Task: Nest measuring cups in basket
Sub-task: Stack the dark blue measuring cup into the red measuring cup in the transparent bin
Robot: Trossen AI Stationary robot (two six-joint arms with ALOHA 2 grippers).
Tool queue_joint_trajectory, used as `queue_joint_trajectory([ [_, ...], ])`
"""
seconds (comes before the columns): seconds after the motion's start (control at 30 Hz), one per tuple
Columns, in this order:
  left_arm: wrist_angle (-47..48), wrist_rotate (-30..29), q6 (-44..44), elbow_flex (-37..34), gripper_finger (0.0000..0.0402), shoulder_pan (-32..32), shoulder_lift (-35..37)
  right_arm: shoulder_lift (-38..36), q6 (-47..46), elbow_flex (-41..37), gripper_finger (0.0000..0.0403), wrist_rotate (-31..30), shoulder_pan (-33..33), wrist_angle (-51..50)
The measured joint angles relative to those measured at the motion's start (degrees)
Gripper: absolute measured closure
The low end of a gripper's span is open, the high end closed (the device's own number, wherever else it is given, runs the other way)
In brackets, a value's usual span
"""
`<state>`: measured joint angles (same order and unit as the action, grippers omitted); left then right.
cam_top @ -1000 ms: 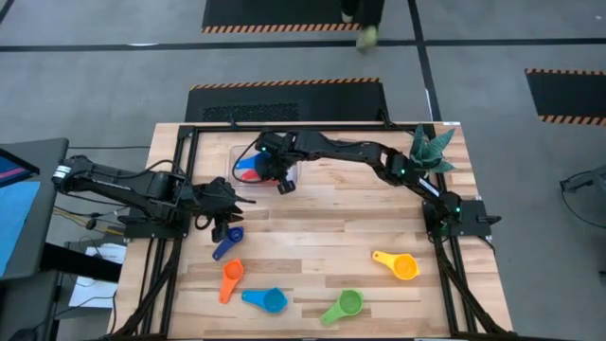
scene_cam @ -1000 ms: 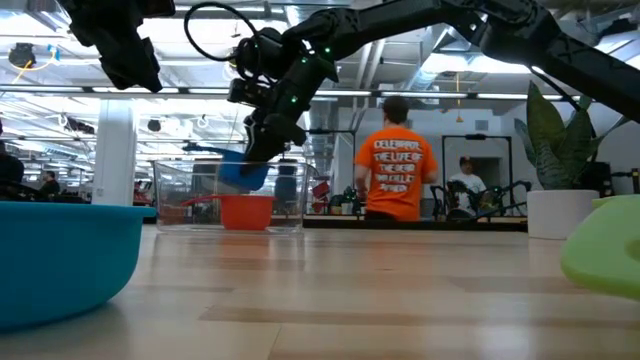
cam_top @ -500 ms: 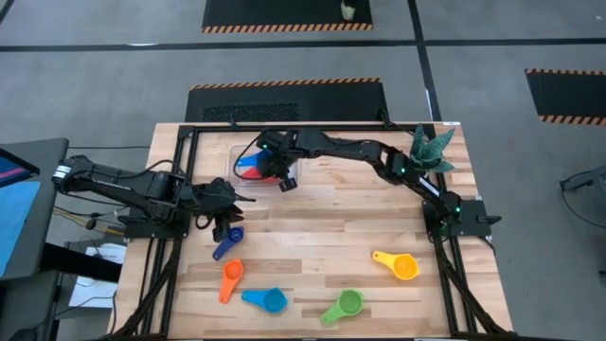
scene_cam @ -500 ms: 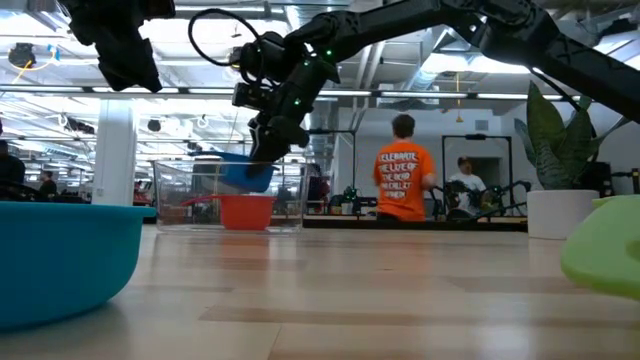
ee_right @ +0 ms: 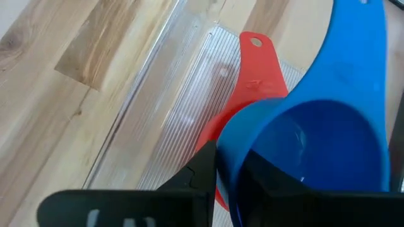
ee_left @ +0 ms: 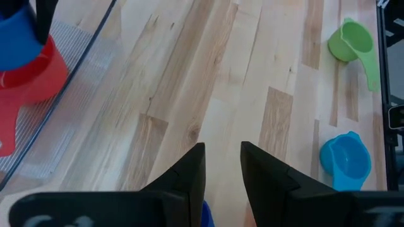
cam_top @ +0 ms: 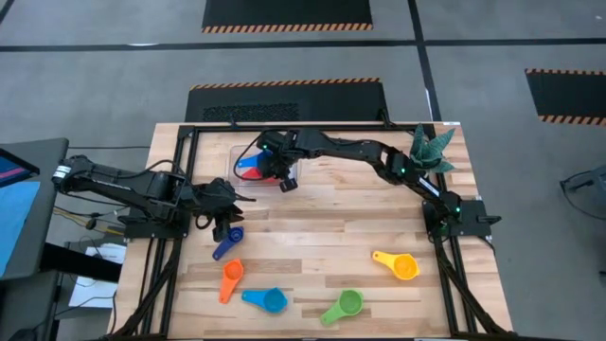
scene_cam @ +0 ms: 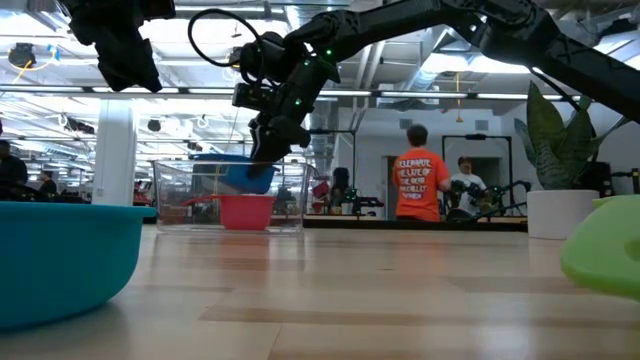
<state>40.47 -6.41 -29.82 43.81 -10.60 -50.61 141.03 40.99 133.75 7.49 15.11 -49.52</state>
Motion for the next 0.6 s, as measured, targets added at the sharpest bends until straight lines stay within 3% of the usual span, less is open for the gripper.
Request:
queue_joint_trajectory([
  [0.37, 0.00, 0.02, -1.51, 0.00, 0.0315, -0.02, 0.00, -0.04, 0.04, 0.02, 0.0253, -3.34, -0.02, 1.14],
  [0.6, 0.02, -0.01, -1.44, 0.00, 0.0315, 0.00, 0.02, -0.07, 0.20, 0.02, 0.0229, -8.62, -0.29, 2.90],
])
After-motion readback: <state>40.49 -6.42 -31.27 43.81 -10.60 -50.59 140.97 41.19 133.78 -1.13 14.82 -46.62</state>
